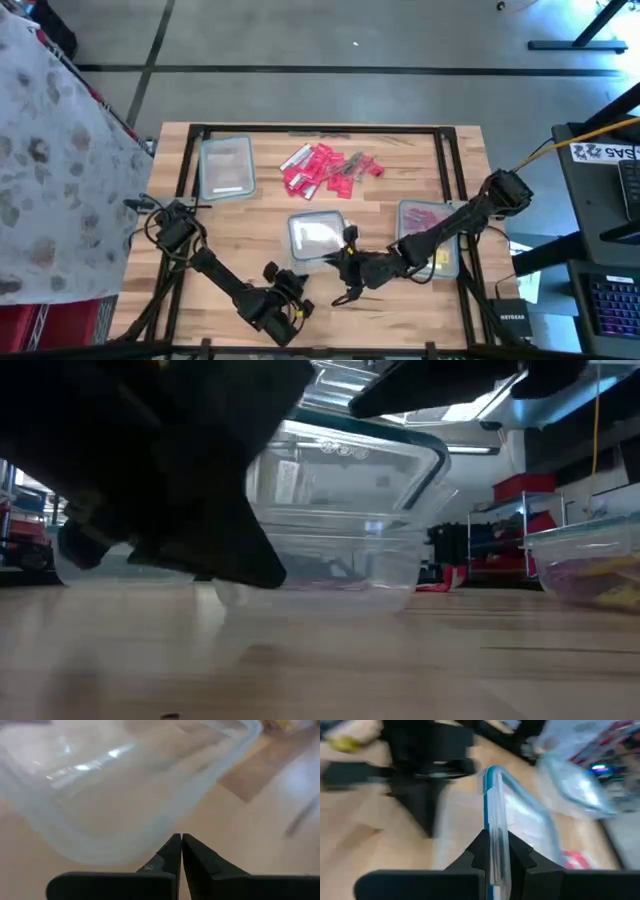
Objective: Sort candy
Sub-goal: Open the square transparent bin
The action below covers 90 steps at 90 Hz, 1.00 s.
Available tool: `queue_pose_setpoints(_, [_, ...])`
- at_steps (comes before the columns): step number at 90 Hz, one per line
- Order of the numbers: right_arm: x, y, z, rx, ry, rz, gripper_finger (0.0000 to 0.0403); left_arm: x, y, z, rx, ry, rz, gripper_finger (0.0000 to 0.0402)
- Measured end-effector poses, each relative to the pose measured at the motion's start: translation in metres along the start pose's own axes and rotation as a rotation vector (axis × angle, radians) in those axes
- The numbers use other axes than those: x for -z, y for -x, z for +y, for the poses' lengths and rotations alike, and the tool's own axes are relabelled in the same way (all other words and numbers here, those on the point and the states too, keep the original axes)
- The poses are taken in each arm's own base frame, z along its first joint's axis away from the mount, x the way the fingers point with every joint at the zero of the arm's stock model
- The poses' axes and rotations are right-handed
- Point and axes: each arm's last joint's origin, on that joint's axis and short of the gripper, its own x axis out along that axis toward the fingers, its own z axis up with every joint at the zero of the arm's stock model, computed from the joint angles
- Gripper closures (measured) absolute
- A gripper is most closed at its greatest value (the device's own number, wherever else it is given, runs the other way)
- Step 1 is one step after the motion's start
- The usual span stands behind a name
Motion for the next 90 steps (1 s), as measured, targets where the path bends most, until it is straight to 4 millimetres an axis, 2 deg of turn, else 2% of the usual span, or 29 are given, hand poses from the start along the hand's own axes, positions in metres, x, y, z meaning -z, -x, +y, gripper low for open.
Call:
queue_pose_setpoints(25, [-0.017, 0.002, -0.018, 0.350, 0.206, 0.080, 0.0393, 0.009, 0.014, -0.003, 0.041, 0.019, 0.015, 0.0402])
queue_pose_setpoints(39, [-0.019, 0.007, -0.031, 0.565, 0.432, 0.246, 0.0393, 0.009, 0.014, -0.003, 0.041, 0.018, 0.014, 0.0402])
queue_pose_setpoints(49, [-0.016, 0.018, -0.044, 0.605, 0.524, 0.331, 0.0393, 0.009, 0.014, -0.003, 0.040, 0.006, 0.013, 0.0402])
queue_pose_setpoints(59, [-0.008, 0.044, -0.049, 0.642, 0.560, 0.381, 0.0393, 0.009, 0.014, -0.003, 0.041, -0.004, 0.013, 0.0402])
queue_pose_setpoints(73, [0.007, 0.100, -0.047, 0.659, 0.583, 0.325, 0.0399, 0.009, 0.014, -0.003, 0.042, -0.010, 0.013, 0.0402])
queue_pose_setpoints(78, [0.010, 0.120, -0.043, 0.574, 0.552, 0.266, 0.0399, 0.009, 0.014, -0.003, 0.041, -0.011, 0.010, 0.0402])
queue_pose_setpoints(90, [0.022, 0.157, -0.029, 0.242, 0.433, 0.222, 0.0400, 0.008, 0.013, -0.003, 0.038, -0.009, -0.006, 0.0402])
